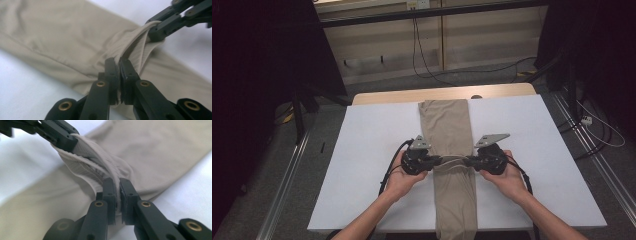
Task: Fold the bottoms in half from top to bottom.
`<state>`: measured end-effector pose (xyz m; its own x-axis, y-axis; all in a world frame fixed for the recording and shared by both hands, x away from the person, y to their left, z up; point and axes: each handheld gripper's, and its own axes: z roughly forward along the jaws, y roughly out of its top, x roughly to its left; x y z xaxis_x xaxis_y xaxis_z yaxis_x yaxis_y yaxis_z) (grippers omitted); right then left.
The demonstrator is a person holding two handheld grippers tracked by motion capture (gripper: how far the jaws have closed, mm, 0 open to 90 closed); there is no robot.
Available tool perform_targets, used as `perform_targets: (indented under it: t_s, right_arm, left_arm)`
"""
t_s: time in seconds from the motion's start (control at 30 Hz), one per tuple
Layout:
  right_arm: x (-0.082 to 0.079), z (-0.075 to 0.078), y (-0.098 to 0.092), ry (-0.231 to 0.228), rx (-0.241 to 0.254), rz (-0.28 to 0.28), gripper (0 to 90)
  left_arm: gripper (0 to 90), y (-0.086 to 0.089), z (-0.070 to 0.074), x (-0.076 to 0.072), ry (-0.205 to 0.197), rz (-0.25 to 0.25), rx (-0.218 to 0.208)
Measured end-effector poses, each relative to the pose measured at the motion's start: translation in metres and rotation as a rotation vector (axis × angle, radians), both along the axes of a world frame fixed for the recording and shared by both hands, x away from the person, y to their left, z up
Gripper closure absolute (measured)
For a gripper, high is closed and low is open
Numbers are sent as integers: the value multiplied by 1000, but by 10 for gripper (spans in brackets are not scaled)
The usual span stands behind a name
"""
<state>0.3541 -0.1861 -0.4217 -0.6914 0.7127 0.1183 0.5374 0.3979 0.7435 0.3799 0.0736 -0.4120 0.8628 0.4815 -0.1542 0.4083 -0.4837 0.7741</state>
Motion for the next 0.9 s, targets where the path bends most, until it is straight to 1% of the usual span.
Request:
perform_targets:
  t_s: [0.07, 0.1, 0.17, 0.2, 0.27, 0.3, 0.33, 0.43, 0.5, 0.53, 0.57, 0.63, 0.67, 0.7, 0.73, 0.77, 0.8, 0.83, 0.87, 0.9]
  right_arm:
    - [-11, 10, -5, 12, 41, 24, 848]
    - [-17, 14, -6, 19, 65, 35, 848]
    - [-33, 19, -7, 37, 91, 58, 847]
    - [-42, 21, -8, 50, 102, 73, 846]
    - [-61, 21, -8, 68, 119, 98, 846]
    - [-70, 21, -7, 72, 115, 112, 846]
    - [-81, 22, -6, 83, 114, 124, 846]
    - [-103, 25, -4, 84, 114, 153, 846]
    - [-119, 28, -2, 84, 119, 174, 846]
    - [-127, 29, -1, 81, 113, 186, 846]
    - [-135, 29, 0, 78, 112, 192, 846]
    - [-146, 28, 1, 95, 114, 213, 844]
    - [-152, 27, 2, 102, 113, 221, 843]
    - [-156, 26, 3, 115, 109, 228, 841]
    - [-159, 25, 4, 119, 103, 231, 829]
    - [-160, 24, 5, 105, 89, 240, 780]
    - [-160, 23, 5, 83, 81, 230, 675]
    - [-158, 22, 4, 90, 93, 210, 575]
    - [-153, 23, 2, 98, 109, 199, 510]
    - [-150, 23, 1, 89, 114, 189, 465]
  left_arm:
    - [861, 5, 8, -16, 14, -15, -39]
    - [861, 7, 10, -25, 17, -27, -50]
    - [861, 11, 14, -43, 20, -55, -49]
    - [861, 13, 15, -52, 29, -68, -58]
    - [861, 18, 16, -67, 39, -97, -59]
    - [861, 19, 17, -77, 48, -111, -60]
    - [861, 21, 18, -82, 51, -122, -57]
    - [861, 26, 23, -105, 60, -160, -57]
    - [861, 29, 25, -120, 67, -180, -70]
    - [860, 31, 25, -127, 78, -192, -71]
    - [861, 33, 24, -133, 81, -200, -74]
    - [860, 35, 21, -144, 106, -207, -76]
    - [859, 36, 20, -150, 130, -211, -76]
    - [855, 35, 19, -154, 129, -226, -71]
    - [838, 35, 18, -156, 118, -225, -57]
    - [773, 35, 16, -154, 116, -204, -60]
    - [626, 36, 15, -149, 117, -175, -56]
    - [534, 37, 15, -142, 120, -157, -54]
    - [559, 39, 15, -135, 108, -150, -62]
    - [559, 40, 15, -128, 92, -132, -62]
